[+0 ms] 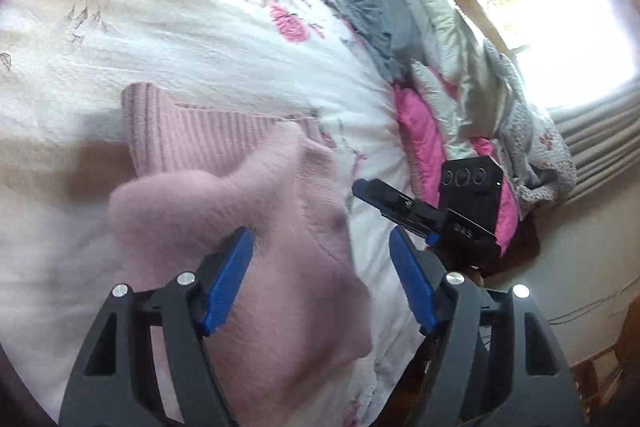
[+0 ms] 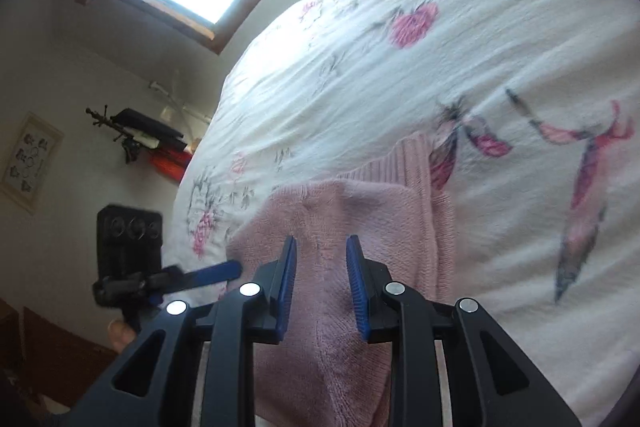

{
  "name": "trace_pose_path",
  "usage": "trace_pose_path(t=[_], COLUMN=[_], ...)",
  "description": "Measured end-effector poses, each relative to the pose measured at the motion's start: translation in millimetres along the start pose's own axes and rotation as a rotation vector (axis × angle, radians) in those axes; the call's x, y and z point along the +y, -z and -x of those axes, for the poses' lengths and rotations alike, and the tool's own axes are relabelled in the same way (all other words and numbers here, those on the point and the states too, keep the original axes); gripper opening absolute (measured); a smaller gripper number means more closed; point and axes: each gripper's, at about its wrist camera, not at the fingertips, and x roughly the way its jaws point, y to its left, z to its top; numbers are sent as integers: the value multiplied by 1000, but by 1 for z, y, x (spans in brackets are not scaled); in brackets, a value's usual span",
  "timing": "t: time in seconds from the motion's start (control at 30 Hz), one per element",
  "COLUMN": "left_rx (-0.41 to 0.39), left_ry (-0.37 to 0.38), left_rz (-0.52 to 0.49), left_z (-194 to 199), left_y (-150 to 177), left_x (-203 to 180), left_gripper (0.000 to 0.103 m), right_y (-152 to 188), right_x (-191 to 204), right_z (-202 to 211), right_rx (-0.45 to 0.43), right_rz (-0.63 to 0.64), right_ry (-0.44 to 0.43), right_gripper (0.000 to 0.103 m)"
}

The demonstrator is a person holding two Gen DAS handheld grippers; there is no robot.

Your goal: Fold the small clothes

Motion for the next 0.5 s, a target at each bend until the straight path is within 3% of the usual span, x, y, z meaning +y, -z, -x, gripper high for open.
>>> trace_pose_path(t=[0.03,0.07,0.1,0.13,0.17,0.2,0.27,0.33,0.4,0.5], left_rx=[5,1,-8,-16,-20,-18,-15,-49,-51,23], left_ry=[3,3,16,29,30,33,36,45,113,71], left_rz=[32,64,96,125,152,153,107,24,-38,-79], left_z=[-3,-5,-9,-14,-15,-11,1,17,25,10], left_y=[-7,-13,-14,-16,-15,-17,-16,-5,8,27], left_x=[15,31,42,51,58,59,51,32,13,16], left_gripper=[58,52,46,30,25,26,41,48,48,45], right_y=[-1,-1,-1,0,3,3,5,12,25,44], right_x=[-9,-21,-36,-52,-62,-62,-47,-29,-9,0], right_z=[-12,-21,-26,-28,-25,-21,-11,4,12,-3], right_rx=[27,40,45,42,34,23,3,-21,-9,87], right_rz=[-10,-24,-40,-73,-115,-123,-81,-39,17,69], right_ry=[40,87,110,80,50,39,46,-6,-79,-86], right_gripper=[21,2,0,0,0,0,0,4,4,4])
